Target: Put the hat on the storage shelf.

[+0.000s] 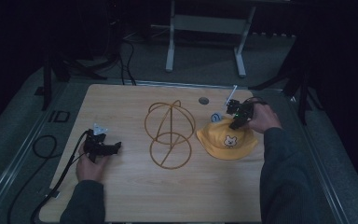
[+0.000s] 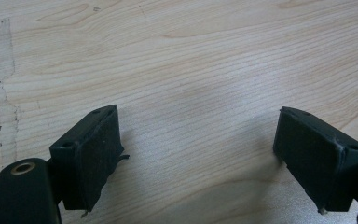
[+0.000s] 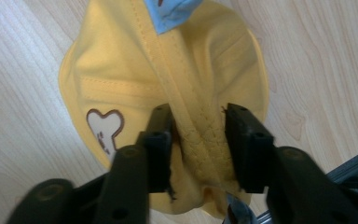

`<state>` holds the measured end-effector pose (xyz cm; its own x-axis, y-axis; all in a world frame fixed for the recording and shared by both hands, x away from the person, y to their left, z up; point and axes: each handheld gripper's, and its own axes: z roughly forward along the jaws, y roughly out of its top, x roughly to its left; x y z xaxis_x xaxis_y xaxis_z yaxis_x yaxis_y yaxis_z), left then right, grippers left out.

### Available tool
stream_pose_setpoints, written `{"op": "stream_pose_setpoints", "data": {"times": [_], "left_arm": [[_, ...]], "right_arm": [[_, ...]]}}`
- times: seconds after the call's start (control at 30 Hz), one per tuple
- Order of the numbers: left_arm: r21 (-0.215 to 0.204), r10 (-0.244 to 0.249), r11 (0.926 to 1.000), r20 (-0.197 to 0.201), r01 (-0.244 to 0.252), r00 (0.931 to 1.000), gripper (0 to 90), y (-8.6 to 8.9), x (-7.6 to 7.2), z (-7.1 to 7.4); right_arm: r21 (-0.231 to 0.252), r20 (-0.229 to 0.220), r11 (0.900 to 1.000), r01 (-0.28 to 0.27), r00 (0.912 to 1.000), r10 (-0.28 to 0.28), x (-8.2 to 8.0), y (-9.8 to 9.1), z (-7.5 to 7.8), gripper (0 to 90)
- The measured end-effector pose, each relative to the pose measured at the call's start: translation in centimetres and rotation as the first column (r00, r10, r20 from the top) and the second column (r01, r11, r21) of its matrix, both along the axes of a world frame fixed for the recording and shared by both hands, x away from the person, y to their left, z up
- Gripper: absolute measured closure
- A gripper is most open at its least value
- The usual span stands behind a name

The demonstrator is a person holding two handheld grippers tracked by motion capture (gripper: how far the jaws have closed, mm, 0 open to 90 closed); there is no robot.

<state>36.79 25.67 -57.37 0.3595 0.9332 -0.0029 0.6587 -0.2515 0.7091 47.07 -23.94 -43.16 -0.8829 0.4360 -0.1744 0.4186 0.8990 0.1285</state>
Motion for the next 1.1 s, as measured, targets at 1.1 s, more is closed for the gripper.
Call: {"op": "stream_pose_setpoints", "data": {"times": [1.1], "left_arm": [[-0.002,0.002,1.0,0.002,-0.002,1.0,15.2,0.0,0.0,0.0]], "right_arm": [[-0.018,0.075,0.9909,-0.133,0.988,0.134,-4.4,-0.4,6.5,76.9]]}}
